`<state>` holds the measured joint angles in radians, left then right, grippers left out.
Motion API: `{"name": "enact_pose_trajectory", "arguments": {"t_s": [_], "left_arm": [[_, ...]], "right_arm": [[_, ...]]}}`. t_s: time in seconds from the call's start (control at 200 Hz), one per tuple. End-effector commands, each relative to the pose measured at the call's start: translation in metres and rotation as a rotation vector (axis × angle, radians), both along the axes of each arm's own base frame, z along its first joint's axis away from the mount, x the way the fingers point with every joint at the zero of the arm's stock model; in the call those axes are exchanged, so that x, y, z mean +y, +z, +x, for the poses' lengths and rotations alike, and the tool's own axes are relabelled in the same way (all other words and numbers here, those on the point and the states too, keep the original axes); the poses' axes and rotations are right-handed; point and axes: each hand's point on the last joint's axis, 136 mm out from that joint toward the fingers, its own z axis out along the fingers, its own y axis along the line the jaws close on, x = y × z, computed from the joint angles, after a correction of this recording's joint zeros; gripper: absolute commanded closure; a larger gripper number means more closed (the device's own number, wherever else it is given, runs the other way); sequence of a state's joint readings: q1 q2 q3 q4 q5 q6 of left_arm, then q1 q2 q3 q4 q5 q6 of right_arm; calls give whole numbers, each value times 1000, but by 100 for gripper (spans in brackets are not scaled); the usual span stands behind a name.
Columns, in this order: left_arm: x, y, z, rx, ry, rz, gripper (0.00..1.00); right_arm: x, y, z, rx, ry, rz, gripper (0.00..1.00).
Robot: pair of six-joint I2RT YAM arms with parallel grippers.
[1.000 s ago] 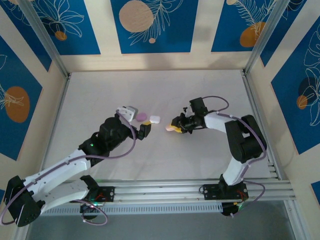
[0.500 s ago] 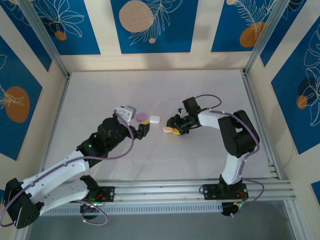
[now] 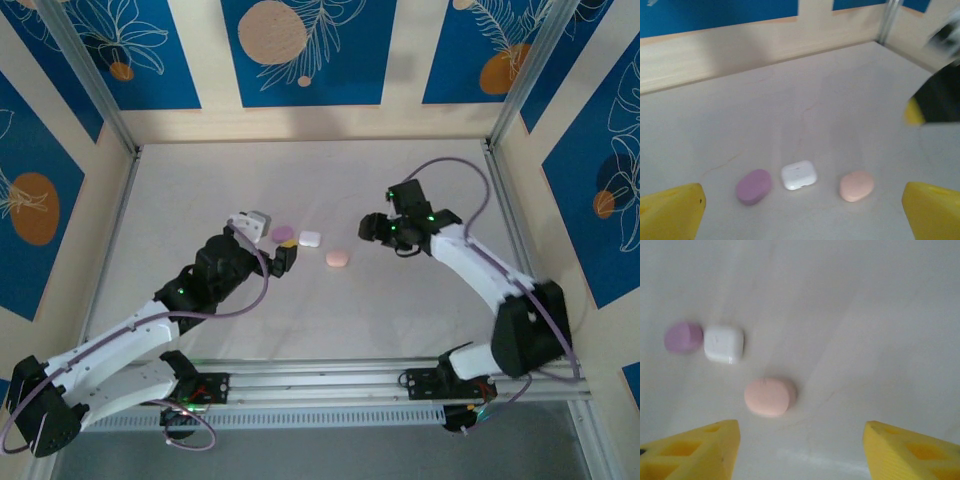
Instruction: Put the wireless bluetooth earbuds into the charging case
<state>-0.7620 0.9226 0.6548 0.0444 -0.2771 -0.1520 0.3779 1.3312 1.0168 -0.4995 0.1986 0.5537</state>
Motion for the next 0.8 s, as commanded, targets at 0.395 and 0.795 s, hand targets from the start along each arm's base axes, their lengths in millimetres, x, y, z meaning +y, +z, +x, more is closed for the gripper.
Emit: {"name": "enact_pose_trajectory", "arguments": {"t_s": [0.395,0.795], "left_arm": [[145,-52,40,-4,502,115,0],[181,-82,46,12,595,165,0]], "right_arm": [[-113,-41,39,-521,12,-197,19],[-92,-60,53,-657,141,-124,20]]}}
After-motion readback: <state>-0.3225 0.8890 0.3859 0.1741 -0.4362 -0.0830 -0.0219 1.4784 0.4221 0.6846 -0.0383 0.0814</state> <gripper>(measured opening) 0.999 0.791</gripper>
